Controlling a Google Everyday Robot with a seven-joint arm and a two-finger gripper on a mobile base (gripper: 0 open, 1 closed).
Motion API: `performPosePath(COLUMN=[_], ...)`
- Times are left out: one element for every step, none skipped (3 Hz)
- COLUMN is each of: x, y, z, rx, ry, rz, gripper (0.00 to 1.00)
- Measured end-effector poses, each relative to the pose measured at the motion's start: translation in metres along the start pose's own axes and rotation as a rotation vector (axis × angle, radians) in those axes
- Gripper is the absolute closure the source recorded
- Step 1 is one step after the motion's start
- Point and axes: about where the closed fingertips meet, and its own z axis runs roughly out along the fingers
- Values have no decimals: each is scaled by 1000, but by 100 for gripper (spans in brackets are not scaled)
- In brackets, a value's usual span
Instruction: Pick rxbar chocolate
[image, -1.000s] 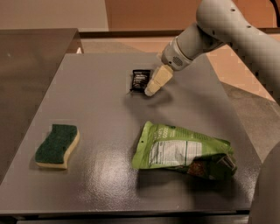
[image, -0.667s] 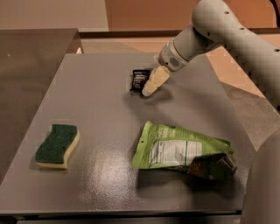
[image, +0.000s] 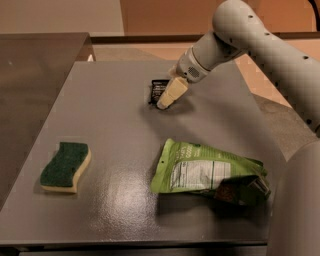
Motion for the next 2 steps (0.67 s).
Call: performPosePath(x=[-2,-7], y=[2,3], z=[3,0], rx=[-5,-8], ry=[4,-8], rz=[-1,-4], gripper=[42,64])
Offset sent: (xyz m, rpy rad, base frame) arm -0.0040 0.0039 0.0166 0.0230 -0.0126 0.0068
